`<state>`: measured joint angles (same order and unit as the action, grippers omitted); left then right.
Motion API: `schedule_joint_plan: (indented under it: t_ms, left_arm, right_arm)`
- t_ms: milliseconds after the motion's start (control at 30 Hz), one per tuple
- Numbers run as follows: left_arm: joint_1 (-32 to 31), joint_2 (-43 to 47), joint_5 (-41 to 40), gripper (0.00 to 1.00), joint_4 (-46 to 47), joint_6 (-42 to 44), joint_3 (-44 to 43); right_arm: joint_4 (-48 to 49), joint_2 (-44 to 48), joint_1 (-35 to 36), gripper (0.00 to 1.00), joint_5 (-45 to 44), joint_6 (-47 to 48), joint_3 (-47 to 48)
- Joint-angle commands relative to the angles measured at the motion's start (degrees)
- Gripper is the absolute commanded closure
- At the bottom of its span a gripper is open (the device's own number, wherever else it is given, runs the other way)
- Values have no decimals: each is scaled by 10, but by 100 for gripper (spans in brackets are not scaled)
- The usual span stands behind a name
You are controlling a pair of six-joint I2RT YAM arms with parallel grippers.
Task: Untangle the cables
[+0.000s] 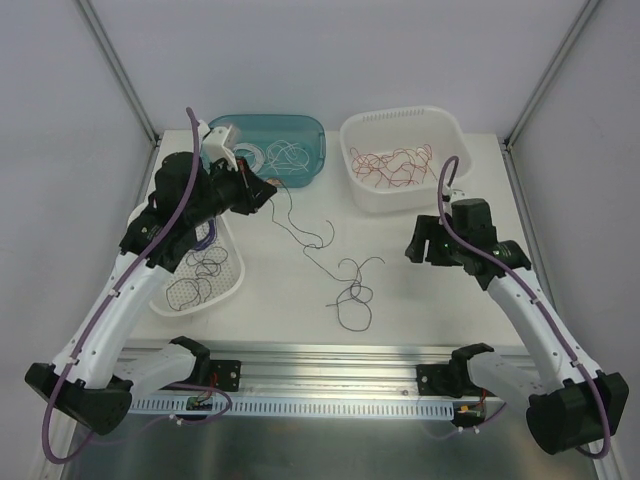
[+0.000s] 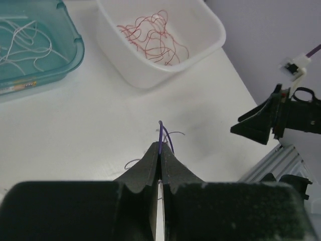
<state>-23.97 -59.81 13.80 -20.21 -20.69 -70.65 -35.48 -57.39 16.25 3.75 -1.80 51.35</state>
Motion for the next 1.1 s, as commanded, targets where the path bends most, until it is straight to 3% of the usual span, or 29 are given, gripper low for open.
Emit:
schedule_joint_plan:
  t_ms: [0, 267, 400, 600, 833, 900, 1033, 1067]
  left_arm:
    - [-1, -1, 57, 100, 17, 1, -55]
    - [-1, 2, 64, 100, 17, -1, -92]
    - [0, 14, 63, 100, 17, 1, -94]
    - [-1, 35, 43, 100, 8, 14, -95]
    - [0, 54, -11, 100, -17, 47, -104]
    - [-1, 54, -40, 100, -42, 57, -111]
    - [0, 52, -110, 100, -86, 98, -134]
    - [0, 51, -126, 100, -95, 106, -138]
  right_arm:
    - [75, -3, 37, 28, 91, 26, 20]
    - [154, -146, 146, 30, 31, -64, 8]
    - [205, -210, 194, 34, -21, -65, 23]
    - [223, -325, 222, 41, -99, -52, 63]
    - [229, -398, 226, 52, -113, -53, 82]
    - [220, -400, 226, 60, -134, -51, 78]
    - [198, -372, 213, 92, -199, -43, 53]
    - [184, -363, 194, 96, -214, -43, 47]
